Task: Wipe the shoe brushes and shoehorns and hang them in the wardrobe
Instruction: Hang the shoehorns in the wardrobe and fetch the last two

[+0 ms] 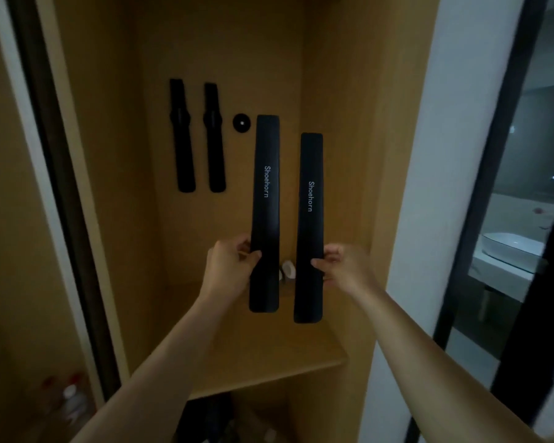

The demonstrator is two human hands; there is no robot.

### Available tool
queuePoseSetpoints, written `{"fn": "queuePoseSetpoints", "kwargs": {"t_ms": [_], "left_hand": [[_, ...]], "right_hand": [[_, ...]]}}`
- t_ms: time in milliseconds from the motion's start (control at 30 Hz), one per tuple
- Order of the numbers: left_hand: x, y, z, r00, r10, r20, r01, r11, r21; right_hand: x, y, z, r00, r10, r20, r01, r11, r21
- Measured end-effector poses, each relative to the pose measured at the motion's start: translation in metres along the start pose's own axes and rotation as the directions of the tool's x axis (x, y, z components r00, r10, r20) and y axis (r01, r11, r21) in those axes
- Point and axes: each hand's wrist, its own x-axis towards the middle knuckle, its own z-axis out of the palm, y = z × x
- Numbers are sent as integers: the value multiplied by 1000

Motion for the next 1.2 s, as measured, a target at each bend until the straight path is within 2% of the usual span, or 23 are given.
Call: {"fn": "queuePoseSetpoints", "kwargs": {"t_ms": [233,400,600,900,1200], "left_hand": [[85,-46,8,990,8,-140,-5,1000,28],[177,-74,20,989,-12,-145,-5,993,-117],[270,-111,23,976,41,-215,-59,995,-79],[357,-147,24,949,51,-312,-48,999,20],[427,-134,34,930,47,-364,-42,999,23]], "right_hand": [[107,5,30,997,-80,-12,81,996,47],[208,-3,48,996,-75,-53,81,991,108],[303,4,77,993,-52,-110,68,985,155],[406,16,101,998,-33,-45,42,975,220],[473,19,110,1000,-14,-10,16,954,300]]}}
